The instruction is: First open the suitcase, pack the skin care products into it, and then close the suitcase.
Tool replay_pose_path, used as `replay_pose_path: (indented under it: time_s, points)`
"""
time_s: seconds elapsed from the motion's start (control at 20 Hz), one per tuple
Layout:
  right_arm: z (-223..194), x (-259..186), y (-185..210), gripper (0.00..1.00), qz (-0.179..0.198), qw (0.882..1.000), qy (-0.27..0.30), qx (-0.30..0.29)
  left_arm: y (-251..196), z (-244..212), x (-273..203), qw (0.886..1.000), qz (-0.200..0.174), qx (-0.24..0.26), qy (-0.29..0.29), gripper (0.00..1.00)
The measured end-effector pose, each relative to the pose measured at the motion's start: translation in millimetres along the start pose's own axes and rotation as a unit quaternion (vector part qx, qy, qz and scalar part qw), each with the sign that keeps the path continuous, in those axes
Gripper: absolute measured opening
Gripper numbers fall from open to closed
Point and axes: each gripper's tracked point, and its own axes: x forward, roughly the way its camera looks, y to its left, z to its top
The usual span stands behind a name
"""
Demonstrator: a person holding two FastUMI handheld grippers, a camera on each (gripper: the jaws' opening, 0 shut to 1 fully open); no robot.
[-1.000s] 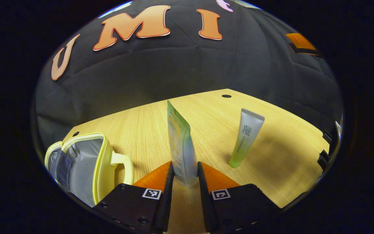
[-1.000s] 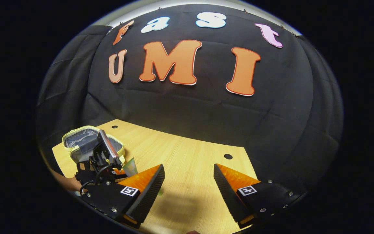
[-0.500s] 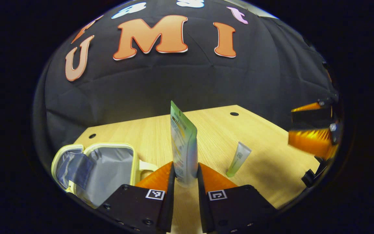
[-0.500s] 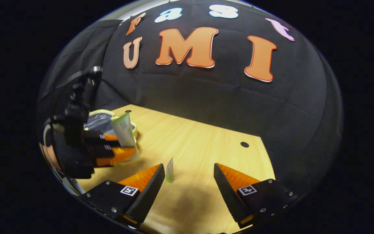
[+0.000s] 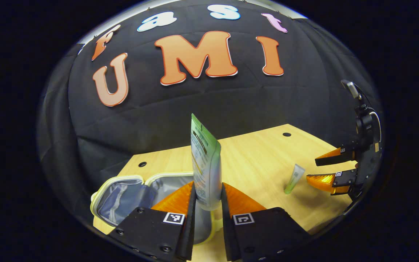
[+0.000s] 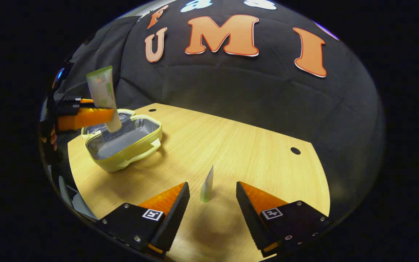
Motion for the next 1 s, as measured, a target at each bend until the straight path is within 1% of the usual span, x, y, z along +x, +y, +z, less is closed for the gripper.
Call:
replay_pose_path:
  time_s: [0.05,0.15,0.2,0.25,0.4,0.45,0.5,0.55,0.65,0.7,0.75,0.8,0.85,0.9,0.95,1.0]
  points:
    - [-5.9,5.6,2.2,0.78,0.001,1.000,0.009,-0.004,12.0,-4.7,-2.3,1.000,0.009,0.000,0.005,0.34]
    - [-16.4,20.4,2.0,0.71,-0.003,1.000,0.030,-0.008,34.8,-14.1,-7.8,1.000,0.025,-0.002,0.018,0.34]
    - [-20.0,29.0,4.0,0.64,-0.002,0.999,0.040,-0.005,46.2,-19.1,-9.7,0.999,0.033,-0.003,0.024,0.34]
    - [-24.1,39.5,4.9,0.65,-0.005,0.999,0.049,0.002,54.7,-25.1,-9.9,0.999,0.037,-0.005,0.031,0.35]
    - [-38.3,60.1,3.4,0.65,-0.017,0.997,0.073,0.013,82.3,-38.7,-12.3,0.997,0.050,-0.009,0.053,0.34]
    - [-39.7,65.6,1.1,0.58,-0.024,0.997,0.075,0.014,92.4,-44.7,-11.0,0.997,0.052,-0.011,0.059,0.34]
    - [-42.6,68.2,2.8,0.51,-0.024,0.996,0.080,0.020,101.4,-48.4,-10.3,0.996,0.055,-0.012,0.064,0.34]
    - [-45.4,70.3,5.4,0.48,-0.024,0.996,0.085,0.030,109.6,-50.5,-8.5,0.996,0.056,-0.013,0.068,0.34]
    - [-45.6,69.1,5.0,0.30,-0.027,0.995,0.089,0.046,121.9,-54.4,-5.2,0.996,0.055,-0.011,0.075,0.34]
    - [-44.3,67.1,10.6,0.33,-0.024,0.994,0.089,0.059,125.8,-56.2,-2.8,0.996,0.051,-0.010,0.078,0.34]
    - [-37.6,63.7,15.5,0.28,-0.021,0.994,0.086,0.068,127.4,-59.2,1.4,0.996,0.045,-0.010,0.082,0.34]
    - [-32.1,60.3,18.2,0.28,-0.022,0.994,0.083,0.069,129.8,-62.8,4.4,0.995,0.039,-0.009,0.086,0.34]
    - [-25.5,54.3,21.8,0.32,-0.023,0.994,0.078,0.067,130.7,-65.4,7.7,0.995,0.032,-0.009,0.091,0.34]
    - [-16.3,48.6,25.8,0.28,-0.021,0.995,0.071,0.065,132.4,-68.3,11.1,0.995,0.025,-0.011,0.096,0.34]
    - [-6.3,42.8,32.0,0.32,-0.016,0.996,0.064,0.063,133.1,-72.3,14.0,0.994,0.017,-0.012,0.103,0.34]
    - [3.9,36.8,38.6,0.32,-0.011,0.996,0.059,0.060,134.2,-75.8,17.1,0.994,0.010,-0.014,0.108,0.34]
